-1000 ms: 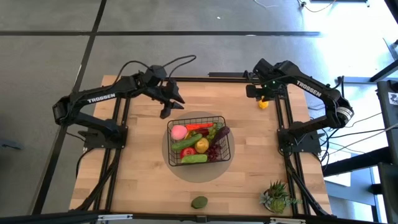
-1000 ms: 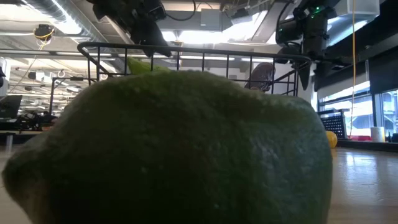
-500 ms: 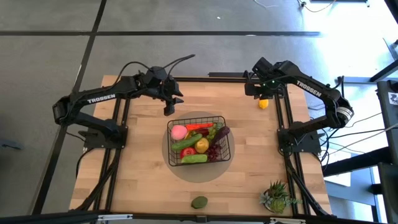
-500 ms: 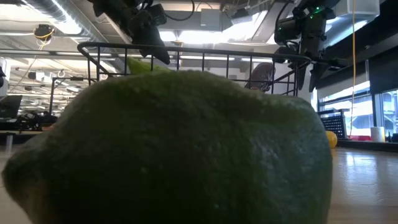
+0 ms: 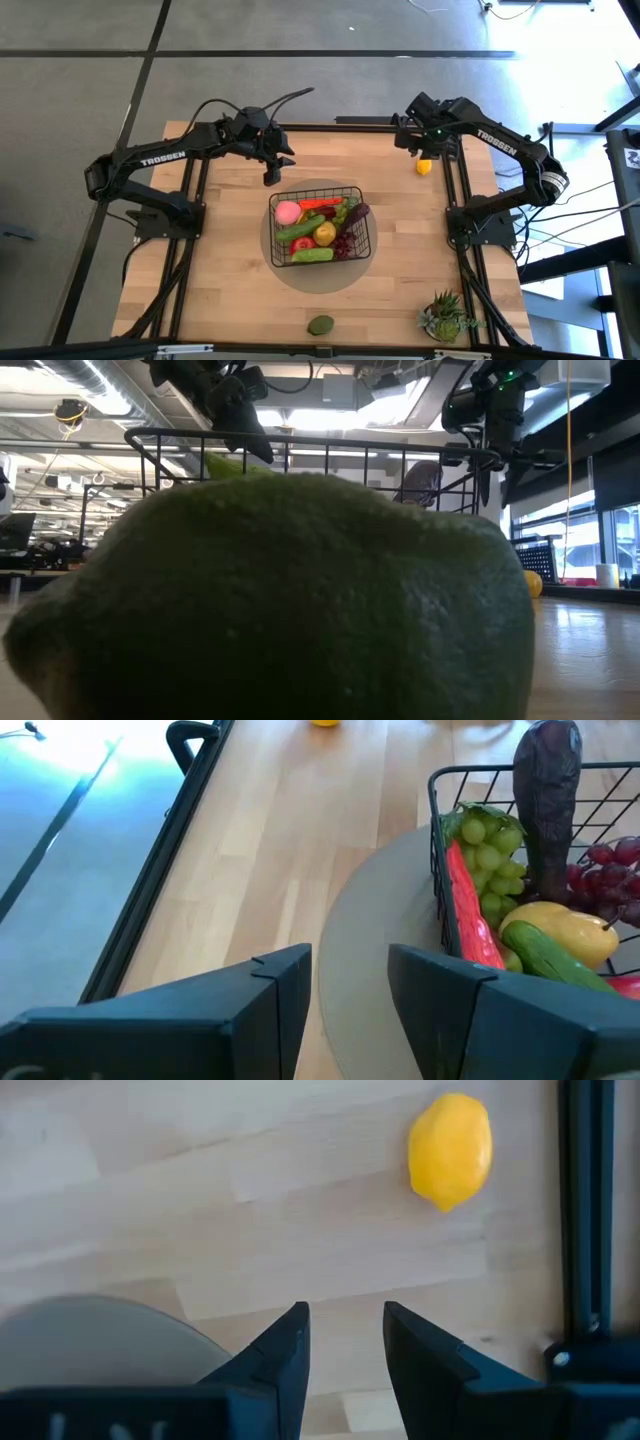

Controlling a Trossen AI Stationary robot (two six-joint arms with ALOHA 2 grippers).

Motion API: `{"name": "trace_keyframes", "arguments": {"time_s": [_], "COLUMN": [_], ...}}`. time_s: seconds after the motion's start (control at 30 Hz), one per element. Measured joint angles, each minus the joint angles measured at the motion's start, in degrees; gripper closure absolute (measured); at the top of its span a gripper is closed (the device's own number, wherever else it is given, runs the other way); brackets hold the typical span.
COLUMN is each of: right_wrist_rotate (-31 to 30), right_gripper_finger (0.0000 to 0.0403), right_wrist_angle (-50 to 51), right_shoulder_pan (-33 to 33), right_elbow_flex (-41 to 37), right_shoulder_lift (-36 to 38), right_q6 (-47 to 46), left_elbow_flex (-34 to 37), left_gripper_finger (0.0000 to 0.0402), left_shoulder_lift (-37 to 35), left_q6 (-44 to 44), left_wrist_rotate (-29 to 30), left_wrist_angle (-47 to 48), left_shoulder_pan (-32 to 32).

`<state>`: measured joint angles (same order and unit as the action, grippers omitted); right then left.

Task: Build produce basket
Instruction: Put the yellow lemon into the black wire basket

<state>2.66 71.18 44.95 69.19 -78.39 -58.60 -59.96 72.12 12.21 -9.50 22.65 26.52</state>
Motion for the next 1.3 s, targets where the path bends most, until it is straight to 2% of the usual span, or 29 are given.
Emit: {"name": "trace_keyframes", "arguments": {"time_s": [0.13,0.23,0.47,0.6,0.9,1.03,1.13,1.3], "right_wrist_rotate": [0.30,0.01,-4.70,-6.15,-6.90,-5.21,-6.84,-7.52], "right_gripper_finger": [0.0277,0.0252,0.0117,0.0073,0.0066,0.0066,0.0066,0.0066], "right_wrist_angle": [0.68,0.66,1.69,1.36,-3.58,-3.72,-3.56,-4.24], "right_shoulder_pan": [-0.22,-1.24,-2.15,-1.92,-1.66,-1.70,-1.56,-0.63], "right_elbow_flex": [0.00,0.00,0.02,0.04,0.04,0.04,-0.43,-4.91], "right_shoulder_lift": [0.00,0.00,0.02,0.02,0.04,0.04,0.04,0.05], "right_q6": [-0.74,-0.06,0.39,8.49,18.61,15.80,11.18,9.09], "left_elbow_flex": [0.00,0.00,0.00,0.00,0.00,0.00,0.00,0.00], "left_gripper_finger": [0.0278,0.0278,0.0278,0.0278,0.0278,0.0278,0.0278,0.0278], "left_shoulder_lift": [0.00,-0.01,-0.02,-0.02,-0.02,-0.02,-0.02,-0.02], "left_q6": [0.00,0.00,0.00,0.00,0.00,-0.01,0.00,0.00], "left_wrist_rotate": [0.00,0.00,0.01,0.02,0.02,0.01,0.00,0.02], "left_wrist_angle": [0.00,0.00,0.00,0.00,0.00,-0.02,-0.02,-0.01], "left_shoulder_pan": [0.00,0.00,0.00,0.00,0.00,0.00,0.00,0.00]}}
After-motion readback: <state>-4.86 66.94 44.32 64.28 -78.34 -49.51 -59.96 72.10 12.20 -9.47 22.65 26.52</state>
